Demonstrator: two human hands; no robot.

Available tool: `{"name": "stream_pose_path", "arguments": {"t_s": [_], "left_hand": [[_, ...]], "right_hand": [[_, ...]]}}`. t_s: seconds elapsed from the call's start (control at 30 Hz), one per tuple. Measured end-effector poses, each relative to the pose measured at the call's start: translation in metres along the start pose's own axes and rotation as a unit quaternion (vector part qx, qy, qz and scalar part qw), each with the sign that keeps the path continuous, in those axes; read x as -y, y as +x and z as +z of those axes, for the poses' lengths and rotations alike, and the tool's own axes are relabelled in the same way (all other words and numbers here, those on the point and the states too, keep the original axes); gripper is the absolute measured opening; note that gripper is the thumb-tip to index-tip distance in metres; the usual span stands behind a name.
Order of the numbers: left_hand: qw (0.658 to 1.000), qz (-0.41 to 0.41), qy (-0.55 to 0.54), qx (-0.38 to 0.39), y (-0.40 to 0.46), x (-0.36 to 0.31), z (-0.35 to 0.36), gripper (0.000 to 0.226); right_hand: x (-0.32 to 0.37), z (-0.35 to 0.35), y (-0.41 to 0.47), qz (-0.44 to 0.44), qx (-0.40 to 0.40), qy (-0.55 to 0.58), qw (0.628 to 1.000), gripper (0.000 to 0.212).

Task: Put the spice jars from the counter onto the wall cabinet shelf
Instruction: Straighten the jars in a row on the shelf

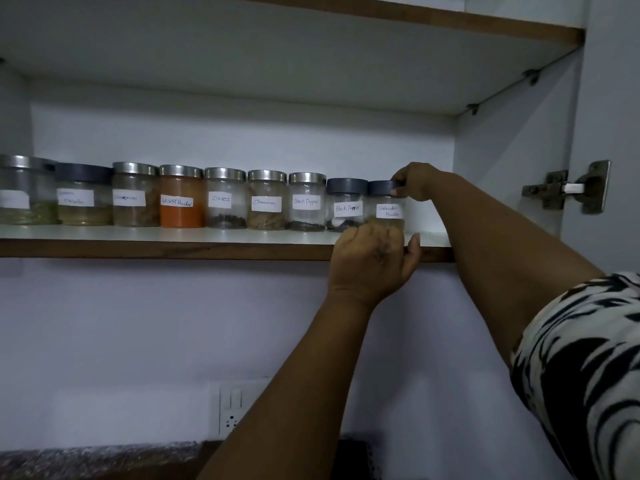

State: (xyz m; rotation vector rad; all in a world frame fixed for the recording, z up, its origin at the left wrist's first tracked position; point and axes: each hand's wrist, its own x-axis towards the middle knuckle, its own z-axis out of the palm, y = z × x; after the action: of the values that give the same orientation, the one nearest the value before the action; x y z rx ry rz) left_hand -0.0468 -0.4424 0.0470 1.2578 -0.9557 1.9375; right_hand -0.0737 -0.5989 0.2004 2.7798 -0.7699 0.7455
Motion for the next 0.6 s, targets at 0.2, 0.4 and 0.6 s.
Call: {"name": "stream_pose_path", "arguments": {"t_s": [0.2,0.4,0.6], "left_hand": [[1.0,-0.003,-0.006,-0.008,0.0,0.0,0.001,0.036],[1.0,-0.003,-0.003,0.005,0.001,-0.001,0.001,0.037],[0.999,-0.006,-0.005,0.036,0.002,-0.001,-0.001,0.037]], "right_hand": [[-0.014,0.013,0.002,-0.011,-0.022,0.081,0.996,0.04],[-0.018,0.018,0.004,-0.019,-0.025,0.104,0.994,0.039],[-0.011,0.021,-0.006,0.011,-0.07,0.151,0.986,0.088]]}}
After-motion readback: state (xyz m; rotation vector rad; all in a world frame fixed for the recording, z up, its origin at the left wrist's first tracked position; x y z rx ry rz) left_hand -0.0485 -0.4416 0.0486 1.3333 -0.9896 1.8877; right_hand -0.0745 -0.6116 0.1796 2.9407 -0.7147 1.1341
